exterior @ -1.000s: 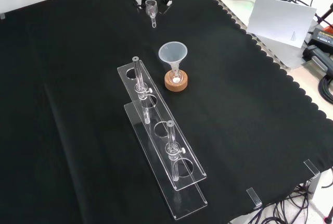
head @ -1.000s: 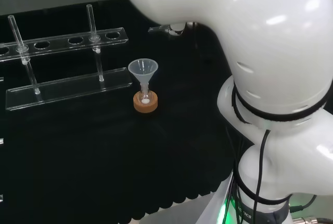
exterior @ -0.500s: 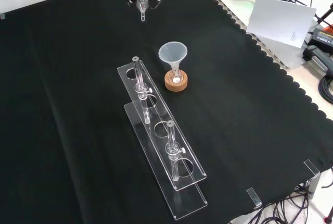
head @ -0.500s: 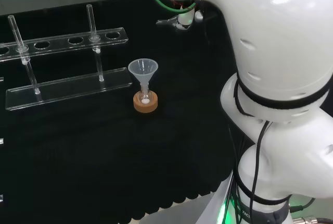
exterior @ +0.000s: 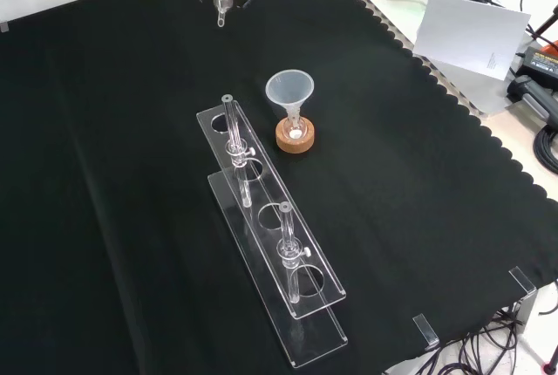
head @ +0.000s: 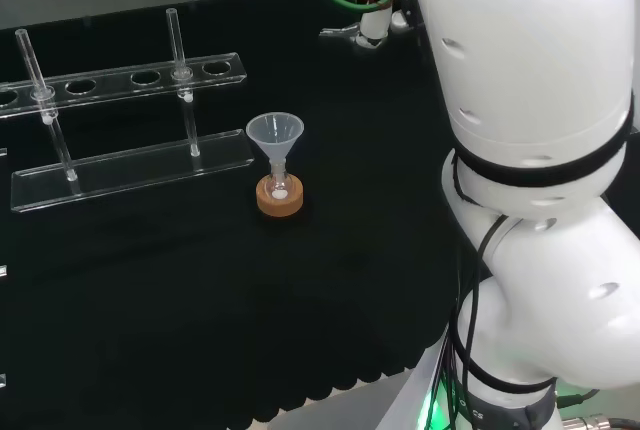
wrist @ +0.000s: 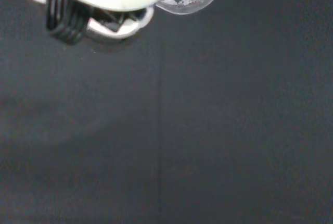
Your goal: Put the weighing funnel back on the table.
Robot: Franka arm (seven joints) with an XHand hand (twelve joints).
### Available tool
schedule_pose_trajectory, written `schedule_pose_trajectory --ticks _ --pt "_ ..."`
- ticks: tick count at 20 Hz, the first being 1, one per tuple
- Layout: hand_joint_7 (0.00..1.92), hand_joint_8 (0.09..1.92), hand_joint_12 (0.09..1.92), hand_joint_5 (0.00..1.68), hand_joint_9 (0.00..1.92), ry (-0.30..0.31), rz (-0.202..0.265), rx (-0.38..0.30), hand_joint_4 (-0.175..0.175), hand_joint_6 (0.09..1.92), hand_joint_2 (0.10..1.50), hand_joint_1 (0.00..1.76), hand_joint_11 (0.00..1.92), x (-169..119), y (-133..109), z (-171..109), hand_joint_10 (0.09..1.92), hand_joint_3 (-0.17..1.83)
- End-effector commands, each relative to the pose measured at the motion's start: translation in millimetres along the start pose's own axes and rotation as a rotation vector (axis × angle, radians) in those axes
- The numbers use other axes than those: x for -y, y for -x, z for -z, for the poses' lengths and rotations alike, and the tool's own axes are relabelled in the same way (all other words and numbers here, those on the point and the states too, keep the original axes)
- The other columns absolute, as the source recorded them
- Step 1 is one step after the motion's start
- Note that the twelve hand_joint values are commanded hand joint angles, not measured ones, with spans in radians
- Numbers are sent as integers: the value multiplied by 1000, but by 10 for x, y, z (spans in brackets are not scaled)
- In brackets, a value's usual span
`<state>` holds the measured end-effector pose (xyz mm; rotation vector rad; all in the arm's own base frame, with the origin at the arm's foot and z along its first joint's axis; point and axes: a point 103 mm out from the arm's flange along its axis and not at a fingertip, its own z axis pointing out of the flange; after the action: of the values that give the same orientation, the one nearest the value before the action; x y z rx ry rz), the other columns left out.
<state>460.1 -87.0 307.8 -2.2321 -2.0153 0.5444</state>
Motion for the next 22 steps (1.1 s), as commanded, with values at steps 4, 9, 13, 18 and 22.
schedule_pose_trajectory --ticks 4,9,13,18,22 --pt "1179 457 738 1585 1493 -33 -28 -104 175 87 632 1160 1241 63 19 62 87 568" --pt "1179 458 738 1585 1493 -39 -26 -114 175 87 632 1160 1240 62 9 -24 87 568" --pt "1179 459 739 1585 1493 -49 -25 -89 175 87 632 1160 1239 -49 -29 -156 87 568" --pt "1178 460 739 1585 1492 -81 -13 -62 175 87 632 1160 1239 -298 -98 -338 87 567" --pt "1177 461 739 1585 1492 -104 -9 -49 175 87 633 1160 1238 -531 -138 -512 87 567"
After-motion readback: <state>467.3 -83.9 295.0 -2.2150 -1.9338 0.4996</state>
